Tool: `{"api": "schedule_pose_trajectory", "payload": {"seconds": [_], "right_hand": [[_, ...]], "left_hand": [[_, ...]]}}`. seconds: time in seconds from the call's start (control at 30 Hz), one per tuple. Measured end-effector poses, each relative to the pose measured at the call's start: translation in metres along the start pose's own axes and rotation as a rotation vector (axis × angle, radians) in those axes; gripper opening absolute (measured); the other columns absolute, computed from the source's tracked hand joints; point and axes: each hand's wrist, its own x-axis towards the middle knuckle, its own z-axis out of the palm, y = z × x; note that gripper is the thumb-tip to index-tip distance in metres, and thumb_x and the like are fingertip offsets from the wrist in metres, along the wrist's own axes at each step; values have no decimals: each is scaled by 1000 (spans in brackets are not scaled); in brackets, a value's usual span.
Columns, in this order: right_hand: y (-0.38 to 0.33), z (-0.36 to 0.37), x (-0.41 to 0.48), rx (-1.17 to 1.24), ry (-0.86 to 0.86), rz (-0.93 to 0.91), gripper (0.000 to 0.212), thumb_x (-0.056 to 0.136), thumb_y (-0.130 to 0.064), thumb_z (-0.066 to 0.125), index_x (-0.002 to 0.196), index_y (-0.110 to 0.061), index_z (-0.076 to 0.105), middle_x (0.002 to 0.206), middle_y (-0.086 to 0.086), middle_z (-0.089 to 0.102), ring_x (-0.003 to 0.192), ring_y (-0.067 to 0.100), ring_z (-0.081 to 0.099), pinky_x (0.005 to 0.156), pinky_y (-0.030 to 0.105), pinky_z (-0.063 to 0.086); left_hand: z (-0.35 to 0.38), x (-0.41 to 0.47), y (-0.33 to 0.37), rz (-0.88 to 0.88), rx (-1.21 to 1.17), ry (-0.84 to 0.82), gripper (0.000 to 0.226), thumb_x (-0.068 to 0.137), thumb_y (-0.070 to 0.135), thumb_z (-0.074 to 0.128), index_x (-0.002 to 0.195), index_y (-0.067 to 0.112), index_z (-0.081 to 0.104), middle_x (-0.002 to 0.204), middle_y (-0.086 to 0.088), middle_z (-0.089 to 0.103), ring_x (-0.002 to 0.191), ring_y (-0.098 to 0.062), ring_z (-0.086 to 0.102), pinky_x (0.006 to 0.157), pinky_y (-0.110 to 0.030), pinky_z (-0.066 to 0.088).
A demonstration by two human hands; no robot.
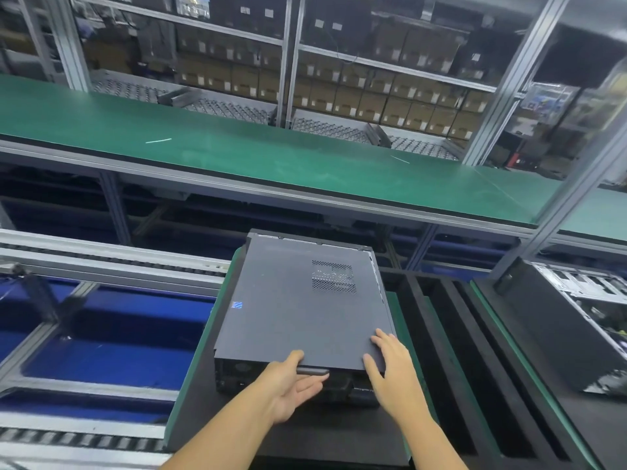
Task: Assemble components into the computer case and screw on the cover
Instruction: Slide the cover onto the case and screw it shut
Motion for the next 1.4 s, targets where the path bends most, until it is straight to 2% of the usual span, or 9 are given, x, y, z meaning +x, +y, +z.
{"api": "schedule_pose_trajectory", "payload": {"seconds": [0.27,0.43,0.63,0.8,0.97,1.1,1.2,1.33,1.4], "right_hand": [[-6,6,-9,16,119,26,44,103,-26,56,146,-15,53,157,-5,44,150,13,28,121,30,24],[-18,5,-13,188,324,190,37,100,-19,59,138,-15,58,154,0,44,141,19,36,107,34,35],[-15,-19,9,610,305,535,41,97,-14,65,137,-9,58,114,4,70,105,23,64,95,38,49],[1,-20,18,798,267,559,29,98,-4,64,127,-1,67,95,-7,72,93,15,70,84,32,55],[10,-17,17,649,257,539,14,97,-6,65,102,-12,77,79,-17,74,81,10,70,71,29,56],[12,-13,19,479,255,496,14,96,-10,66,104,-10,78,60,-24,67,73,6,67,68,29,56],[14,-14,22,400,267,480,22,96,-11,67,116,-6,75,70,-27,58,69,1,58,67,23,47],[20,-15,29,492,241,539,21,98,-10,64,117,-7,73,87,-3,70,85,20,68,83,38,60],[21,-12,26,570,267,544,25,100,-9,62,123,-7,70,86,-11,67,81,10,66,71,26,56]], "left_hand": [[-3,-1,-4,80,11,-87,29,103,22,50,121,-1,55,103,-22,73,93,-35,73,64,-35,61],[-13,-1,-7,110,-21,-125,34,103,25,49,122,-3,55,107,-22,72,98,-37,72,68,-34,61],[-13,-2,-8,134,-40,-149,36,103,25,51,124,-3,54,112,-22,71,101,-38,70,72,-36,61],[-13,-2,-12,124,-75,-162,34,102,24,51,125,-1,54,112,-23,71,101,-39,70,71,-38,61],[-6,3,-15,132,-54,-115,34,103,23,50,123,-5,53,107,-25,71,96,-40,71,67,-39,61],[-4,5,-19,144,-26,-70,35,103,24,49,122,-5,53,104,-26,72,94,-38,72,71,-40,62],[1,9,-23,183,-5,-12,33,104,24,48,122,-3,52,106,-25,71,93,-36,73,79,-43,61],[9,6,-26,237,17,32,36,103,28,49,127,0,46,117,-23,66,91,-32,74,95,-50,54],[11,2,-27,247,49,72,39,101,32,52,125,2,43,112,-15,68,87,-27,75,104,-52,47]]}}
